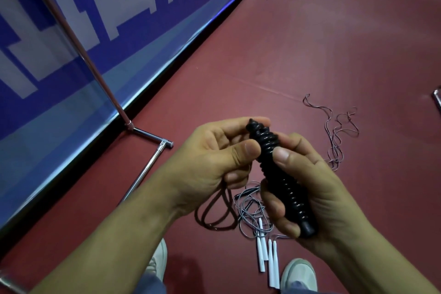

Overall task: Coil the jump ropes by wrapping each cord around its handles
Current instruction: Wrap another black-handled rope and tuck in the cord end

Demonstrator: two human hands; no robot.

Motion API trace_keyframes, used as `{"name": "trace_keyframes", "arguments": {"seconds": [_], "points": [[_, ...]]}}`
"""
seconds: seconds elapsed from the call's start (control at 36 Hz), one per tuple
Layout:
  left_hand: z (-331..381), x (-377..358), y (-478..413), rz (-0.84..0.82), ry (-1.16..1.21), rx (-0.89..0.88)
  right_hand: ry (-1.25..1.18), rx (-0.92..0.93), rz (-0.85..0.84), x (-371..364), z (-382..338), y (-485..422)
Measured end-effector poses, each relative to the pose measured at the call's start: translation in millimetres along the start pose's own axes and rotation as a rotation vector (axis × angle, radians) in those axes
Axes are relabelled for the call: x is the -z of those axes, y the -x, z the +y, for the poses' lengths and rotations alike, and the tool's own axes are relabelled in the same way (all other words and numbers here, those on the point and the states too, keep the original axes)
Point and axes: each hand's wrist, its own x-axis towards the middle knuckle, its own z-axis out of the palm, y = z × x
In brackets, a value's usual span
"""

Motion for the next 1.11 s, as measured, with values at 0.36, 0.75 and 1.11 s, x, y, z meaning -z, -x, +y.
{"name": "trace_keyframes", "arguments": {"seconds": [0.36,0.75,1.11], "points": [[-8,-1,-2,0.325,-0.211,0.008,0.611,0.153,0.16,-5,15,-2],[7,11,3,0.067,-0.422,0.038,0.197,-0.005,0.033,6,3,-1],[7,9,3,0.02,-0.342,0.008,0.218,-0.154,-0.055,13,2,-3]]}}
